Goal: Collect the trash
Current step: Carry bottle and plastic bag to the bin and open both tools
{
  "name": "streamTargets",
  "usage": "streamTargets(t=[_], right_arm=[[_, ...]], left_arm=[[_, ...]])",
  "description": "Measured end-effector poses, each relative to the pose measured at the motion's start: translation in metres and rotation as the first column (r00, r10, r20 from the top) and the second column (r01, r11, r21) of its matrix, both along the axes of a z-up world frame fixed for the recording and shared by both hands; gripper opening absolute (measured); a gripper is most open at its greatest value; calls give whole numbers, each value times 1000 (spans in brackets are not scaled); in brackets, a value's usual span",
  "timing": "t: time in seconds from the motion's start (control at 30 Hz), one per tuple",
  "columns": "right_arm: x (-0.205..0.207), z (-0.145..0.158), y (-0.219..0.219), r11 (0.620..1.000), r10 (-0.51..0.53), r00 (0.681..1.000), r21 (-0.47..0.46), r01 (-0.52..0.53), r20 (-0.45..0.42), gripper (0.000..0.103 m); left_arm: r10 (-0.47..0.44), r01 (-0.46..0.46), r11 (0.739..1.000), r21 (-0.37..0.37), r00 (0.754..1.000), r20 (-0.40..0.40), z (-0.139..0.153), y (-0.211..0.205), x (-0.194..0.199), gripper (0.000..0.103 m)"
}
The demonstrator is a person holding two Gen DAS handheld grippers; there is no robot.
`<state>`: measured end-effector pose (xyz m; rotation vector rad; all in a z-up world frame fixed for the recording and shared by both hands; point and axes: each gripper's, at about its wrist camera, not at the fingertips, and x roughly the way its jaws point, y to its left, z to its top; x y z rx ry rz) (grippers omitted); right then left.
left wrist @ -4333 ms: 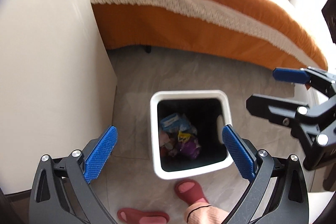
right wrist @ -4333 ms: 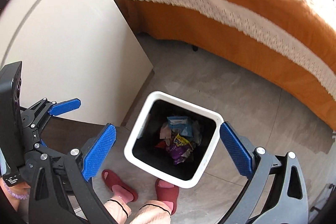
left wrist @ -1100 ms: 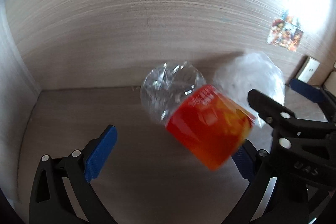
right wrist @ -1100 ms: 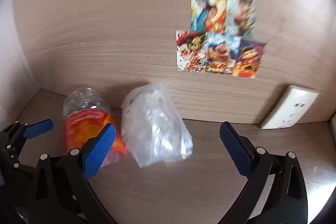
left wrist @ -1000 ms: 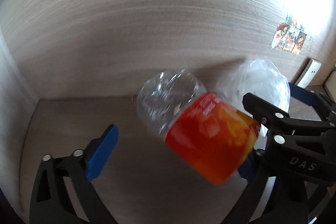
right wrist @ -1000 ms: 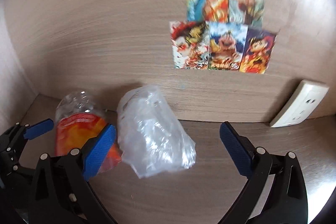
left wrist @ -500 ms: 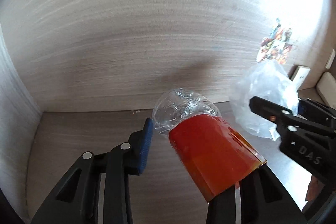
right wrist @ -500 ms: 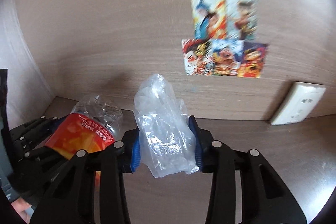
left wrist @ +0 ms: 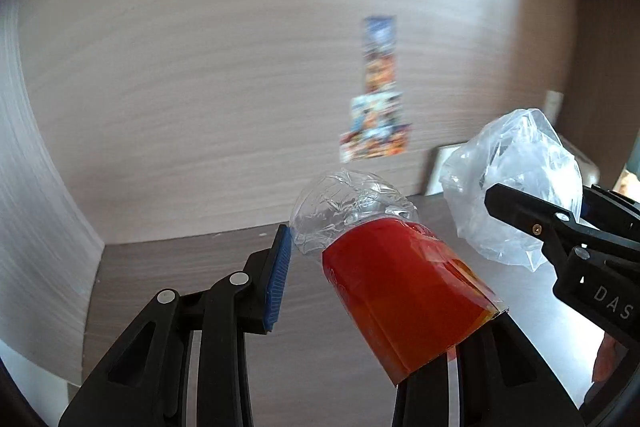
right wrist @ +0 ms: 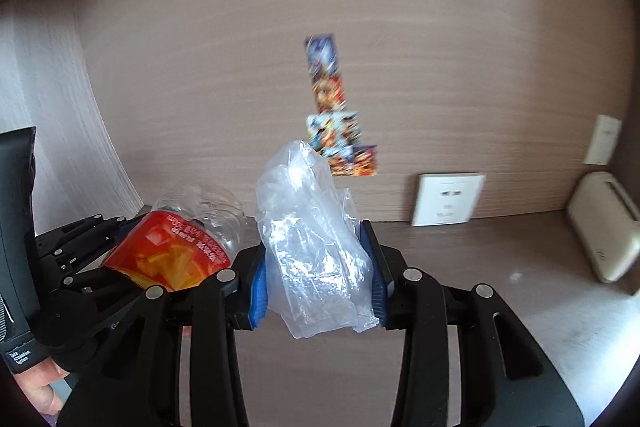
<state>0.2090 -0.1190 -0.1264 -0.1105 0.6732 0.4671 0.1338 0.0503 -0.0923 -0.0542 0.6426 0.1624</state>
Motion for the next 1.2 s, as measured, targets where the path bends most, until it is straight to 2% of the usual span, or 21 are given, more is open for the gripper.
streamTargets(t=[0.27,0.4,0.53,0.67,0.83,1.0,1.2], right_arm=[[-58,45,-64,993,-120,989,3,120,84,41],[-102,67,-113,975,-219,969,2,220,113,41],[-138,76,-154,950,-309,943,0,311,121,41],[-169,79,-188,922,-383,915,1,386,126,41],[-208,79,-234,872,-486,864,6,490,130,41],[-242,72,-277,808,-588,802,17,590,108,42],[-284,45,-327,720,-694,719,9,694,36,42]], left_arm=[[-156,156,988,16,986,59,35,-73,-21,34],[-252,251,968,25,965,74,44,-121,-40,34],[-346,345,938,27,935,76,51,-166,-52,34],[-433,432,901,31,898,72,52,-207,-68,34],[-534,533,846,32,844,56,42,-259,-81,34],[-639,638,769,35,769,20,29,-314,-103,34],[-733,734,678,36,679,-47,-1,-373,-122,34]])
